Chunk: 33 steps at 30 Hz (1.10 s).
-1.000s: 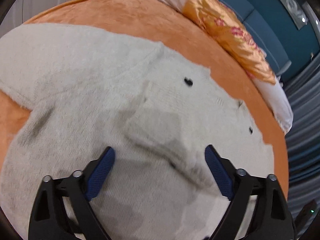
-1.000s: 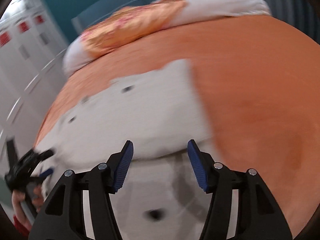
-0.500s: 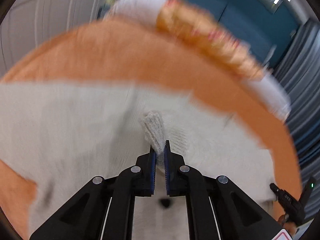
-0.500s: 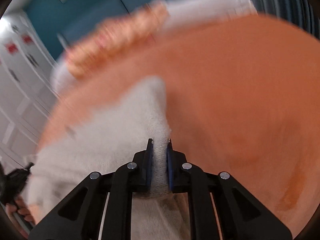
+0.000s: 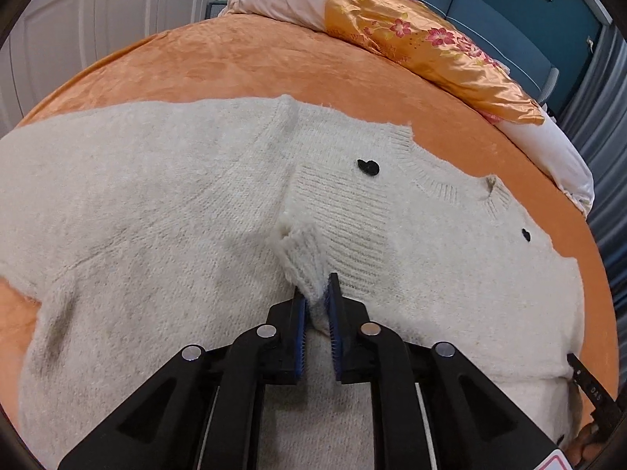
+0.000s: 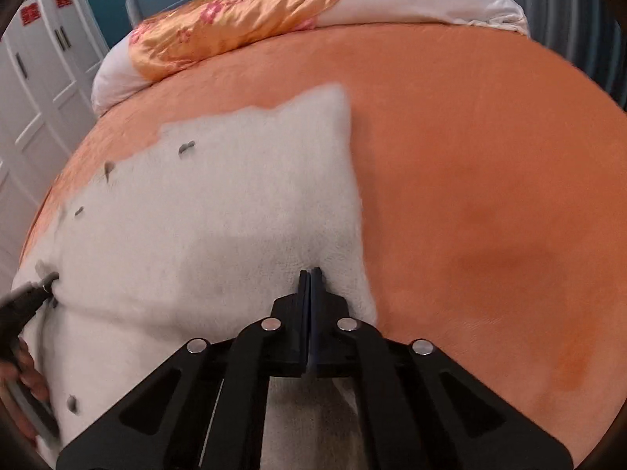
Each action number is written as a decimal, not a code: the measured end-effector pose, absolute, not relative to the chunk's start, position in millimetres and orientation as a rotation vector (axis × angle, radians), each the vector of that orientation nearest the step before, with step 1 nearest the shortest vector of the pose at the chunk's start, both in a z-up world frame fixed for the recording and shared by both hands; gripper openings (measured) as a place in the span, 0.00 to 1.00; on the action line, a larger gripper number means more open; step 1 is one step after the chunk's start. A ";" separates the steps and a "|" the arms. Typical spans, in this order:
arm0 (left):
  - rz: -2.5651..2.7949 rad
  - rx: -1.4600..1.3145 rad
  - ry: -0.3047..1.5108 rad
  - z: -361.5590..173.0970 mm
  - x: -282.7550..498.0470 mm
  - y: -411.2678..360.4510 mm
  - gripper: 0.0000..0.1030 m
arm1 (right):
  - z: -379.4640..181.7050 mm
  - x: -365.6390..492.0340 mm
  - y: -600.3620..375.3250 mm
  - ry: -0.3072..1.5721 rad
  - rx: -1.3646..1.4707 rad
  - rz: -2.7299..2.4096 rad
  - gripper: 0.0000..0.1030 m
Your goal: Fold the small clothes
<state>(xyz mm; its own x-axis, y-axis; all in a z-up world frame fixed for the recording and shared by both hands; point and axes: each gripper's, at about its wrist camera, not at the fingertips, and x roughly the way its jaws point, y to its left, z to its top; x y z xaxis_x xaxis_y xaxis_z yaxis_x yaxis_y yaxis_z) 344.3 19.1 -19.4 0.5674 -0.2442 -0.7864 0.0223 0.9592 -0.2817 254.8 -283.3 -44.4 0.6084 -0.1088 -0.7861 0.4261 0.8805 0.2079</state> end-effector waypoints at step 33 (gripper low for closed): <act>0.306 -0.886 0.703 41.1 322.4 416.9 0.04 | -56.4 134.6 -192.9 0.823 0.395 -0.248 0.04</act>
